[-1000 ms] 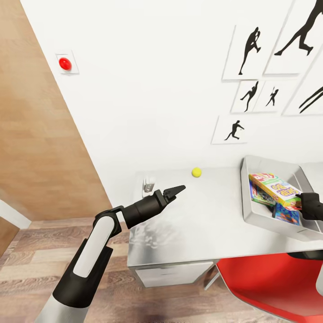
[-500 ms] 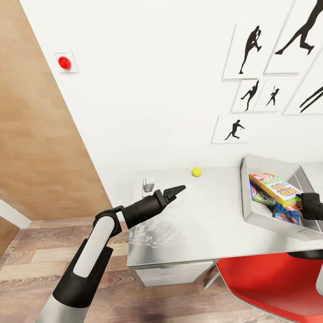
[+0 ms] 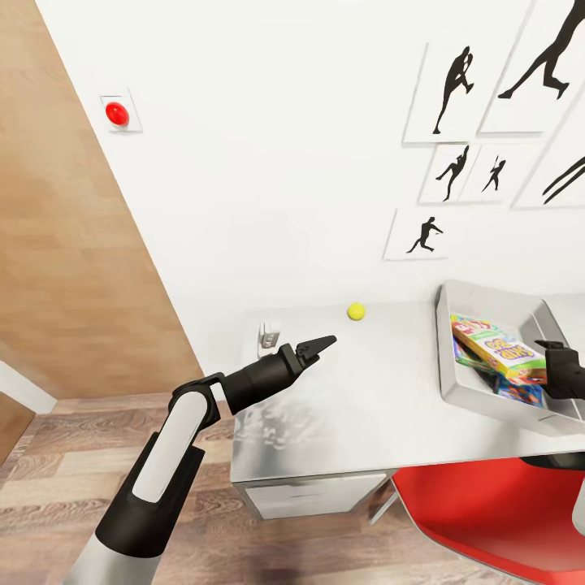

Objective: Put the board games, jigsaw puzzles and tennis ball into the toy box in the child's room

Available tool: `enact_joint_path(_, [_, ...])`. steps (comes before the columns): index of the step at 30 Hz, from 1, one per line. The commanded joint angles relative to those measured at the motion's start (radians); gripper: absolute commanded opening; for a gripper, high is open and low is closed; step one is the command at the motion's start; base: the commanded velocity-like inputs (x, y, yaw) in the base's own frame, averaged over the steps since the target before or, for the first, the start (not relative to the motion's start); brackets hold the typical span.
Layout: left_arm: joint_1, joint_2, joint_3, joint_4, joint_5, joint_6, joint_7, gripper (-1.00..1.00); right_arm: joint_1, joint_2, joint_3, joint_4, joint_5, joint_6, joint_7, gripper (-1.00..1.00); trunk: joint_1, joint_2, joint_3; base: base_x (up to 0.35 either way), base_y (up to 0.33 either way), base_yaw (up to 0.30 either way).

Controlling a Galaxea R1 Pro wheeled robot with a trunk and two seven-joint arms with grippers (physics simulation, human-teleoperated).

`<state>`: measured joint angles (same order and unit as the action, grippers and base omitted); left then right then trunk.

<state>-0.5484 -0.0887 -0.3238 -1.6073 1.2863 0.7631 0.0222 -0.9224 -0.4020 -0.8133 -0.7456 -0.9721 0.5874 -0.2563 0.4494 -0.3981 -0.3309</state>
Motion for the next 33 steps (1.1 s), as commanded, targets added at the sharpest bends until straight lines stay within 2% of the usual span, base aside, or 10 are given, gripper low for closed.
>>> enact_joint_path(1, [-0.001, 0.0, 0.001, 0.0, 0.004, 0.004, 0.002, 1.0, -0.001, 0.0, -0.002, -0.001, -0.01, 0.003, -0.009, 1.0, 0.001, -0.002, -0.002, 0.0, 0.0, 0.0])
enact_joint_path(19, [-0.001, 0.0, 0.001, 0.0, 0.004, 0.004, 0.002, 1.0, -0.001, -0.004, 0.0, -0.002, -0.01, 0.003, -0.01, 1.0, 0.001, -0.002, -0.002, 0.0, 0.0, 0.0])
enact_joint_path(33, [-0.001, 0.002, 0.002, 0.0, 0.004, 0.004, 0.002, 1.0, 0.01, -0.037, 0.015, -0.036, -0.008, 0.016, -0.033, 1.0, 0.001, -0.002, -0.002, 0.0, 0.0, 0.0])
